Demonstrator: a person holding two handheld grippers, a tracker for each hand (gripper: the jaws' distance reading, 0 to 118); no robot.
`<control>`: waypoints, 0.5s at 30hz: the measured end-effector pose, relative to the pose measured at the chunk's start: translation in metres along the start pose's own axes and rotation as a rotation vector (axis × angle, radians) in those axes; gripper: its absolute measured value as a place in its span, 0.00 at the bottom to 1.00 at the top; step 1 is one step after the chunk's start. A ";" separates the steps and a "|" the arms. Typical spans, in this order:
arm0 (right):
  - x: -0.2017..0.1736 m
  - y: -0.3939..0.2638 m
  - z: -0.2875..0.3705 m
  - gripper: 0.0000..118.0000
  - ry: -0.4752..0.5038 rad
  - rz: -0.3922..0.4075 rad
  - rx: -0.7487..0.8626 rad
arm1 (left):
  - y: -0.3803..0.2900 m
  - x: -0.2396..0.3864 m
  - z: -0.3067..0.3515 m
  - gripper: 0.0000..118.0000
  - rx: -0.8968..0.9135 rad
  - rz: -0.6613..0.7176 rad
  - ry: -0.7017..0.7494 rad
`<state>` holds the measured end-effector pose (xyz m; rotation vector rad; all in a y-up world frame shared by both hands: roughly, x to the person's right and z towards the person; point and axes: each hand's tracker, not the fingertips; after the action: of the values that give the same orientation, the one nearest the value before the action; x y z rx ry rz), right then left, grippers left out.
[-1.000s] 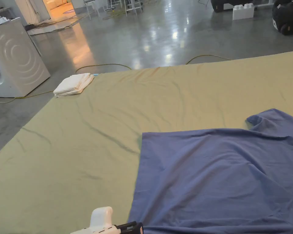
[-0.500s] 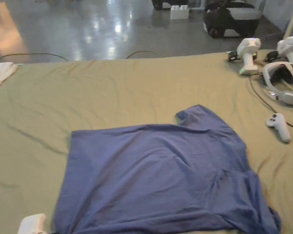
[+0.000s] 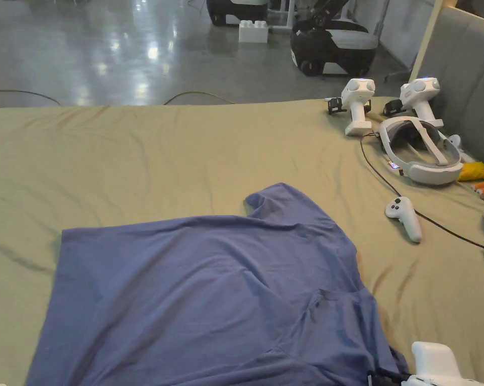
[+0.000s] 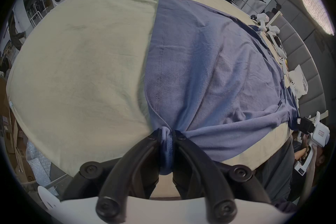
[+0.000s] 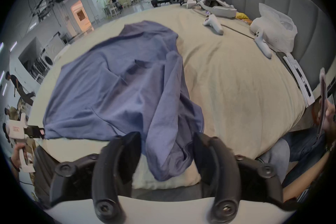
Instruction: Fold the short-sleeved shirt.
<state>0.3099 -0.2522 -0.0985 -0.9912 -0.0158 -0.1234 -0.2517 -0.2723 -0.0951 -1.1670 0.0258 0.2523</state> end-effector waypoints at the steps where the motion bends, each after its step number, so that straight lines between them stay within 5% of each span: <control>1: -0.001 0.000 -0.003 0.05 -0.013 0.018 0.002 | 0.000 0.000 0.000 0.11 0.001 -0.001 0.000; 10: -0.014 0.021 0.032 0.04 -0.001 0.032 0.116 | 0.009 -0.003 0.025 0.11 0.045 0.058 -0.057; 13: -0.016 0.052 0.040 0.04 0.036 0.033 0.155 | 0.040 0.000 0.050 0.10 0.172 0.071 -0.183; 15: -0.022 0.078 0.039 0.04 0.044 0.037 0.174 | 0.071 0.003 0.054 0.10 0.194 0.034 -0.132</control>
<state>0.2979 -0.1758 -0.1435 -0.8147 0.0318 -0.1079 -0.2694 -0.1966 -0.1387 -0.9562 -0.0455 0.3490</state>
